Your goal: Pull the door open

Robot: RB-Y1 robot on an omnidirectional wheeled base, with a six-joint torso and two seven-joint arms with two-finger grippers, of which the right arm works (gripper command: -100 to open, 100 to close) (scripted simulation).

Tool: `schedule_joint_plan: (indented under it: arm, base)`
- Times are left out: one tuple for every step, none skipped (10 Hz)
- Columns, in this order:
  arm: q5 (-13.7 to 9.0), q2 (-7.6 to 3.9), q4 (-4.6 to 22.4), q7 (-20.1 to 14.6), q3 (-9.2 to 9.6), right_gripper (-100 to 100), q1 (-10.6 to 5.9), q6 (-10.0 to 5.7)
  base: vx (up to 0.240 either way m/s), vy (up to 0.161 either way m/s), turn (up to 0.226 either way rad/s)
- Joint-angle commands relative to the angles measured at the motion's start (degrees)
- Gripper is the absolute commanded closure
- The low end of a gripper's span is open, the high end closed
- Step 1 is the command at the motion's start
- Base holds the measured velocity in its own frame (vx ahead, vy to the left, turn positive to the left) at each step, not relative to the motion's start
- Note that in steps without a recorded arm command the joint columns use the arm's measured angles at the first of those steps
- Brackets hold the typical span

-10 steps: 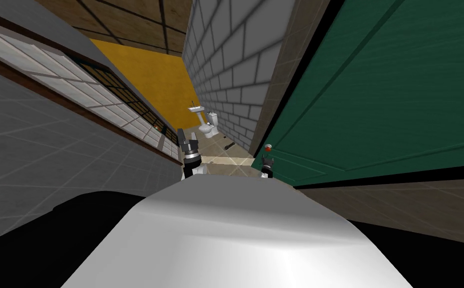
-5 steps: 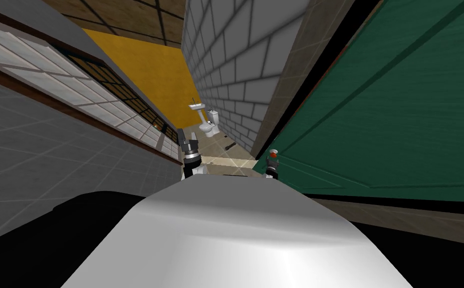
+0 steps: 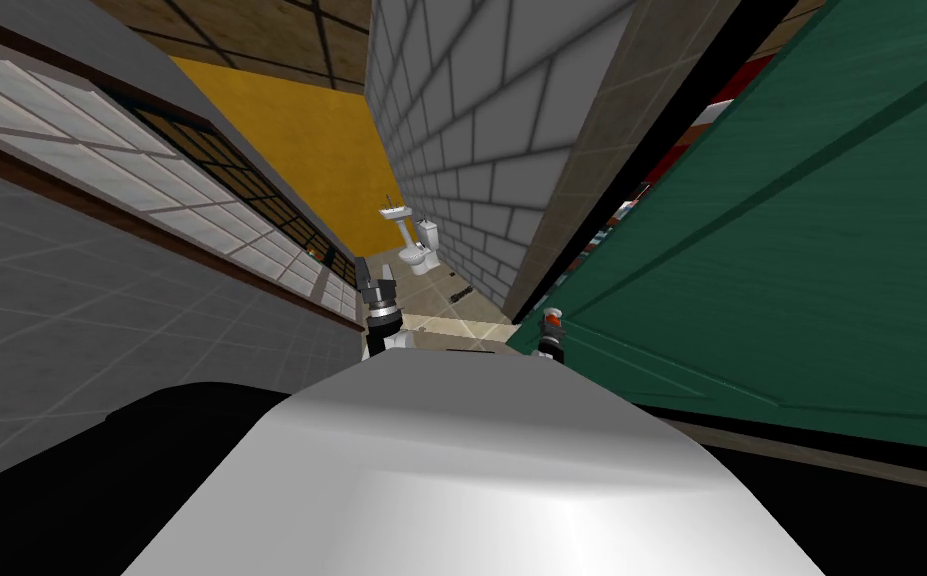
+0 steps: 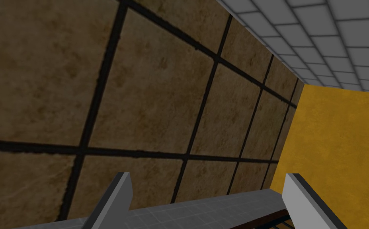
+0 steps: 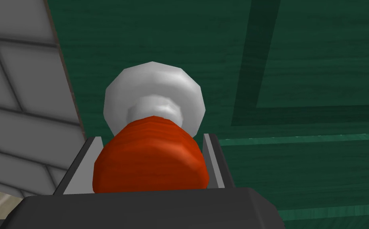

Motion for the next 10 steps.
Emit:
schedule_joint_plan:
  arm:
    - [0.06,0.18,-0.08,0.10,0.14,100,-0.01,0.10]
    - [0.06,0.18,-0.08,0.10,0.14,100,-0.01,0.10]
    - [0.06,0.18,-0.08,0.10,0.14,100,-0.01,0.10]
    - [0.06,0.18,-0.08,0.10,0.14,100,-0.01,0.10]
    - [0.06,0.18,-0.08,0.10,0.14,100,-0.01,0.10]
    - [0.68,-0.34,-0.32,-0.79,1.26,100,0.40,-0.01]
    - [0.98,-0.56,-0.48,-1.26,1.82,100,0.58,-0.12]
    - [1.31,-0.81,-0.66,-1.78,2.45,100,0.79,-0.24]
    - [1.86,-1.21,-0.95,-2.62,3.46,100,1.12,-0.44]
    - [2.22,-1.48,-1.14,-3.19,4.15,100,1.35,-0.58]
  base:
    - [-0.025,-0.004,0.000]
    - [-0.021,0.001,0.016]
    - [-0.013,0.002,0.005]
    - [-0.006,0.003,-0.001]
    - [0.000,0.000,0.000]
    - [-0.133,-0.034,0.098]
    - [-0.248,-0.044,0.117]
    - [-0.245,-0.002,0.105]
    - [-0.235,-0.014,0.109]
    - [-0.232,-0.006,0.107]
